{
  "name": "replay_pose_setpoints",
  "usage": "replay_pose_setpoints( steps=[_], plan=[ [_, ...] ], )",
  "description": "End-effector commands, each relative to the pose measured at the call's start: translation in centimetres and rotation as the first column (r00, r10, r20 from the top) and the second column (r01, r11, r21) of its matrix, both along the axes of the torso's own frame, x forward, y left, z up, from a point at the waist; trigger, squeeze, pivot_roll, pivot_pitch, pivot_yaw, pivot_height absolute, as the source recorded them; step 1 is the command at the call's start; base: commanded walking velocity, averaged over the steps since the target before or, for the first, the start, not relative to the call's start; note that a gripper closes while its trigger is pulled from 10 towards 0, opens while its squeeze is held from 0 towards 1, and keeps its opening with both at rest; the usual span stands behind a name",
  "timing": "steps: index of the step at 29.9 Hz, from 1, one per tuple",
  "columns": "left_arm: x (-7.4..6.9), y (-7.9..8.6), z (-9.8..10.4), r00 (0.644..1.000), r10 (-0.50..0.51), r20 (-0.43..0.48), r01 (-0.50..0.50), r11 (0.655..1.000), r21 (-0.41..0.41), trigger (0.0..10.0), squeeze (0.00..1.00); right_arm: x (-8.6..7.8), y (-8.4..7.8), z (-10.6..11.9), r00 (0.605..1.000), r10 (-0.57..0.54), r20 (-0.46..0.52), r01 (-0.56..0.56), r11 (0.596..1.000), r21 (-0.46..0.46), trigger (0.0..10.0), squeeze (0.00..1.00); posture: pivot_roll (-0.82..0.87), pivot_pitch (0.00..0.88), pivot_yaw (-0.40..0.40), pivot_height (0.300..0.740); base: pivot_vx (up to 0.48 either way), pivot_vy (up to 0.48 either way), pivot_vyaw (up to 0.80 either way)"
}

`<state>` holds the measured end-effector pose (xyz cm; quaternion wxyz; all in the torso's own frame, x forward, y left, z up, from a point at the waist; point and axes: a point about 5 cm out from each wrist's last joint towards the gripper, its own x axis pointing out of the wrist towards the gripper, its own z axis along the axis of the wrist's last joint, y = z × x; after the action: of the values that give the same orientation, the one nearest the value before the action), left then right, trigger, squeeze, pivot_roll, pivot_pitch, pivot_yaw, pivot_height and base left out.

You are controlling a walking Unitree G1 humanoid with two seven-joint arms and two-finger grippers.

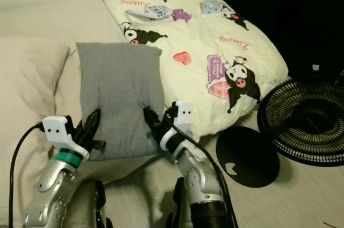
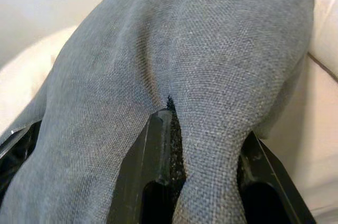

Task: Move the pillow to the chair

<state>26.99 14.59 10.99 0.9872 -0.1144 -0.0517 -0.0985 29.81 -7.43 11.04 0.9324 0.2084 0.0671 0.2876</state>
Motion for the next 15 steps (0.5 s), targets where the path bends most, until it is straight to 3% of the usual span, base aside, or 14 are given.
replay_pose_setpoints(
  steps=[1,6,7,8,15],
  plan=[
    [-0.1,-1.6,0.8,0.997,-0.069,0.035,0.068,0.997,0.027,3.3,0.00,-2.0,3.3,-0.9,0.997,0.071,-0.030,-0.069,0.996,0.047,10.0,0.00,0.05,0.013,-0.004,0.580,0.000,0.000,0.00],
    [-0.2,-1.7,0.8,0.997,-0.072,0.033,0.071,0.997,0.040,4.8,0.00,-2.0,3.0,-1.1,0.999,0.004,-0.051,-0.002,0.999,0.037,10.0,0.00,0.05,0.019,0.002,0.580,0.000,0.000,0.00],
    [-0.2,-1.7,0.9,0.997,-0.064,0.031,0.062,0.997,0.044,8.4,0.00,-1.8,2.8,-1.0,0.998,-0.023,-0.054,0.024,0.999,0.032,10.0,0.00,0.05,0.021,0.002,0.580,0.000,0.000,0.00],
    [-0.1,-1.6,0.9,0.998,-0.052,0.030,0.051,0.997,0.051,10.0,0.00,-1.6,2.5,-1.0,0.998,-0.050,-0.044,0.051,0.999,0.014,10.0,0.00,0.05,0.021,0.002,0.580,0.000,0.000,0.00],
    [0.4,-1.2,0.8,1.000,-0.007,-0.004,0.007,0.998,0.056,10.0,0.00,-1.4,1.8,-1.1,0.996,-0.088,-0.022,0.088,0.996,-0.001,10.0,0.00,0.04,0.023,0.008,0.580,0.000,0.000,0.00]
  ],
)
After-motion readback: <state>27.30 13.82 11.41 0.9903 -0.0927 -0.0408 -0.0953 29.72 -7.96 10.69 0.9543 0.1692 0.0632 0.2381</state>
